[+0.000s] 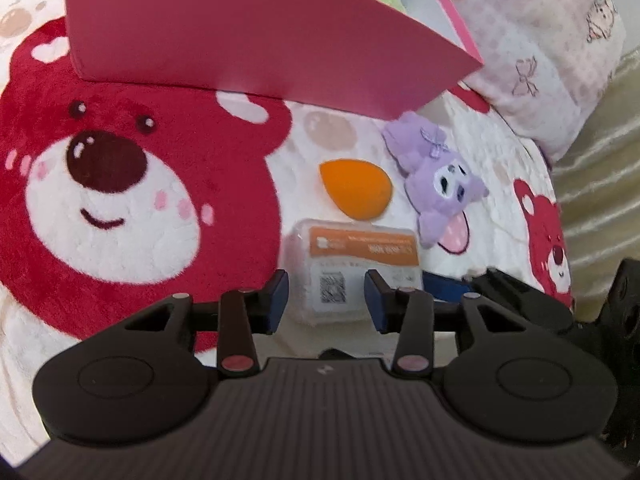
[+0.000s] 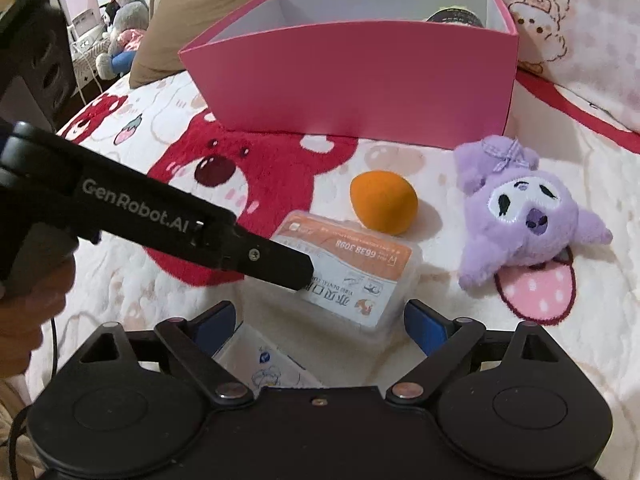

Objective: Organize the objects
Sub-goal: 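Lower the left tool over the dental-floss box and close on it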

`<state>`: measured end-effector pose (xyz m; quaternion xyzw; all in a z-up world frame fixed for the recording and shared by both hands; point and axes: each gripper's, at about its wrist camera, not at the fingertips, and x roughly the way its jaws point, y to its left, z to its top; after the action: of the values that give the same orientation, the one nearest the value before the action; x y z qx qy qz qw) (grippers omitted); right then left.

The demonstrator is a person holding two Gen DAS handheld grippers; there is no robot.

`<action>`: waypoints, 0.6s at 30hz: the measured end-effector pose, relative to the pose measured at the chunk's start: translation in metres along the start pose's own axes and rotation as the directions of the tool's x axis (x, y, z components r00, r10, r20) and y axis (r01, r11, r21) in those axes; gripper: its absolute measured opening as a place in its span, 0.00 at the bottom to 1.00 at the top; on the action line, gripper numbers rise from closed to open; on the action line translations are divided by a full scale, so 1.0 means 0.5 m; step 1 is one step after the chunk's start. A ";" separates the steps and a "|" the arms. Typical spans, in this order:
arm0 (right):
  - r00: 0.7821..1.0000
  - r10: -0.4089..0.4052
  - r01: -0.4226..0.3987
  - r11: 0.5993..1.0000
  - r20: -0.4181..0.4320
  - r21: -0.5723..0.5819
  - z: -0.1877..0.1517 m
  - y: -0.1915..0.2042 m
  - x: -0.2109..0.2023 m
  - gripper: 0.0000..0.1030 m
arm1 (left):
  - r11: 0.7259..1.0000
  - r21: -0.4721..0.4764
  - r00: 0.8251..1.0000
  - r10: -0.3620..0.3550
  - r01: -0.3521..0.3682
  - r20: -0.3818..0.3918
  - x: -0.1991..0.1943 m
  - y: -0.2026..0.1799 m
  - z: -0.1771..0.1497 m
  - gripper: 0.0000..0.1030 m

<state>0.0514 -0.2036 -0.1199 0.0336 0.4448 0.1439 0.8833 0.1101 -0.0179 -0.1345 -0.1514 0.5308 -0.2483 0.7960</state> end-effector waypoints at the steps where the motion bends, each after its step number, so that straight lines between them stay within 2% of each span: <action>1: 1.000 -0.001 0.001 1.000 -0.001 0.006 0.000 -0.001 0.001 0.91 | 1.000 0.004 1.000 0.005 -0.005 0.012 -0.001 0.005 0.001 0.42; 4: 1.000 -0.006 0.006 1.000 0.001 0.006 0.002 0.002 0.001 0.91 | 1.000 -0.022 1.000 -0.005 0.006 0.031 -0.002 0.028 0.008 0.43; 6: 1.000 -0.007 0.006 1.000 0.004 0.012 0.002 0.002 0.000 0.91 | 0.995 -0.084 0.999 -0.043 0.044 0.017 0.005 0.046 0.014 0.42; 9: 1.000 -0.008 0.008 1.000 0.001 0.029 0.004 0.000 0.004 0.92 | 0.967 -0.226 0.991 -0.130 0.122 -0.023 0.023 0.071 0.015 0.37; 10: 1.000 -0.007 0.007 0.999 -0.002 0.033 0.004 -0.001 0.008 0.93 | 0.961 -0.247 0.991 -0.132 0.123 -0.021 0.025 0.075 0.013 0.37; 18: 1.000 -0.013 0.014 0.995 -0.010 0.102 0.015 -0.019 0.034 0.95 | 0.979 -0.188 0.997 -0.077 0.073 -0.012 0.023 0.042 0.001 0.38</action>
<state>0.0694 -0.2075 -0.1304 0.0750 0.4557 0.1155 0.8794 0.1193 -0.0070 -0.1539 -0.2433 0.5534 -0.2285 0.7631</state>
